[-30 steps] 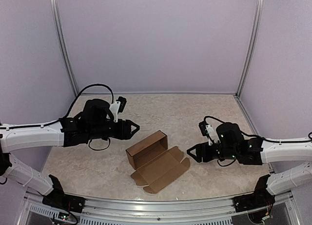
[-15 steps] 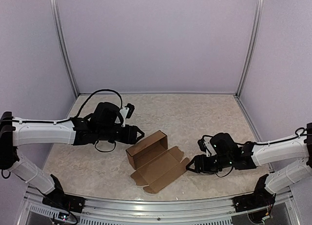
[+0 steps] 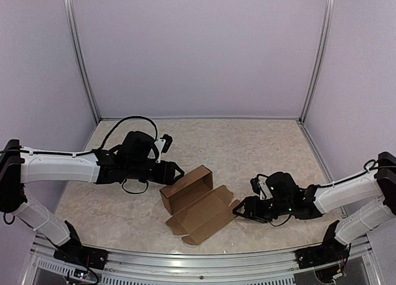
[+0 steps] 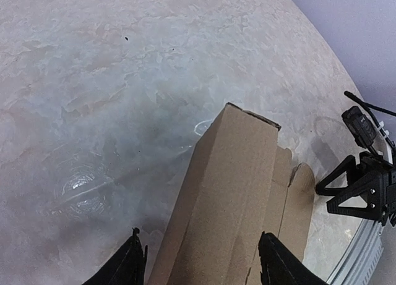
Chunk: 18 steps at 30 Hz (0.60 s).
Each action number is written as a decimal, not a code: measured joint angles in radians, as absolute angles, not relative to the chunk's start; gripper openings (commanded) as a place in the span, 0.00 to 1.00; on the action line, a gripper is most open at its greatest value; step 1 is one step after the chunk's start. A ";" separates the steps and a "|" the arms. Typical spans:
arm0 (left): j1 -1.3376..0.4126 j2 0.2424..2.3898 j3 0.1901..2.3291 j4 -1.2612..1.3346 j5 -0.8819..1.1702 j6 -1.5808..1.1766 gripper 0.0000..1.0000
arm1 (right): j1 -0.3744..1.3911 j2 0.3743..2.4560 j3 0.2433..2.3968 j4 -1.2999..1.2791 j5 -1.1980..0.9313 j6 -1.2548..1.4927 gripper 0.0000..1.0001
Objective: Fold the paper box
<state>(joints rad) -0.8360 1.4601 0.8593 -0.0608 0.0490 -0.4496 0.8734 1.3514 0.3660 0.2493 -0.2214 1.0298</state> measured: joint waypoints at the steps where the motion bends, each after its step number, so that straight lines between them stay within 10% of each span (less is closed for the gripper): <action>1: -0.836 1.461 0.859 -0.061 0.050 -0.451 0.61 | 0.873 1.358 0.359 0.273 -0.220 1.037 0.60; 18: -0.831 1.473 0.859 -0.061 0.067 -0.466 0.61 | 0.847 1.518 0.309 0.617 -0.217 1.102 0.45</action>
